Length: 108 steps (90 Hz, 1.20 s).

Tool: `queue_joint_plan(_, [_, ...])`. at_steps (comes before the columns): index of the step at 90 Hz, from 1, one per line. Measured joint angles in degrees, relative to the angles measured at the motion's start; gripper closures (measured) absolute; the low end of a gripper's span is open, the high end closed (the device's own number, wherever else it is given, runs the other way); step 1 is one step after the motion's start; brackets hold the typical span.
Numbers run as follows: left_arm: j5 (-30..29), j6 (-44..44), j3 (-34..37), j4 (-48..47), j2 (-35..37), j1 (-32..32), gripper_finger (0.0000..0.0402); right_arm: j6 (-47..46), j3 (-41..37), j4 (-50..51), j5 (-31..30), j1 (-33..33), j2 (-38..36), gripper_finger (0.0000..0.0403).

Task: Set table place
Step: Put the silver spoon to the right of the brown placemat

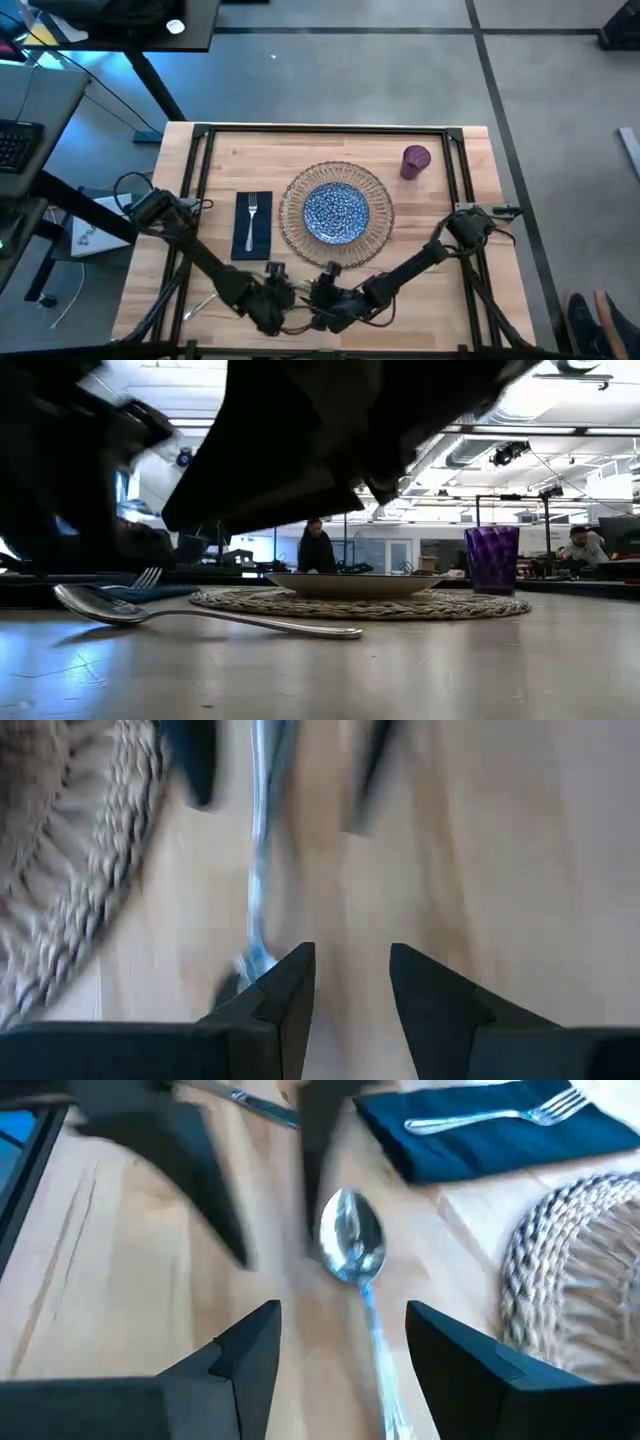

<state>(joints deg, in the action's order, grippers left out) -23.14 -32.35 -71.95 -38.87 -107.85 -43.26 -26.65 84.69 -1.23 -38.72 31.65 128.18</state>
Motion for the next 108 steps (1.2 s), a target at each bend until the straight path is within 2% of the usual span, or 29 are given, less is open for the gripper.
queue_joint_plan(11, [-3.3,-5.5,-1.2,-5.0,1.3,-3.9,0.0287,3.5,-0.2,0.1,3.0,-2.0,0.0,0.0217])
queue_joint_plan(26, [-9.9,-10.4,-1.3,-4.6,2.9,-8.7,0.0287,9.1,-0.2,-2.7,7.0,-3.8,1.3,0.0217])
queue_joint_plan(35, [-13.1,-10.9,-1.3,-4.6,3.1,-10.7,0.0287,10.6,-0.2,-7.6,9.4,-4.5,4.3,0.0217])
queue_joint_plan(66, [-13.2,-11.0,-1.3,-4.4,3.1,-11.9,0.0287,8.0,0.0,-9.8,9.0,-4.7,7.8,0.0223])
queue_joint_plan(74, [-13.2,-11.0,-1.3,-4.3,3.1,-11.5,0.0287,8.5,0.0,-9.9,9.3,-4.7,7.8,0.0245])
queue_joint_plan(85, [-13.2,-11.0,-1.3,-3.7,3.1,-11.1,0.0287,7.5,0.0,-9.6,11.0,-4.8,7.8,0.0296])
queue_joint_plan(108, [-13.5,-11.6,-1.3,-3.0,3.1,-10.0,0.0287,2.2,0.0,-8.6,17.5,-5.9,7.8,0.0393])
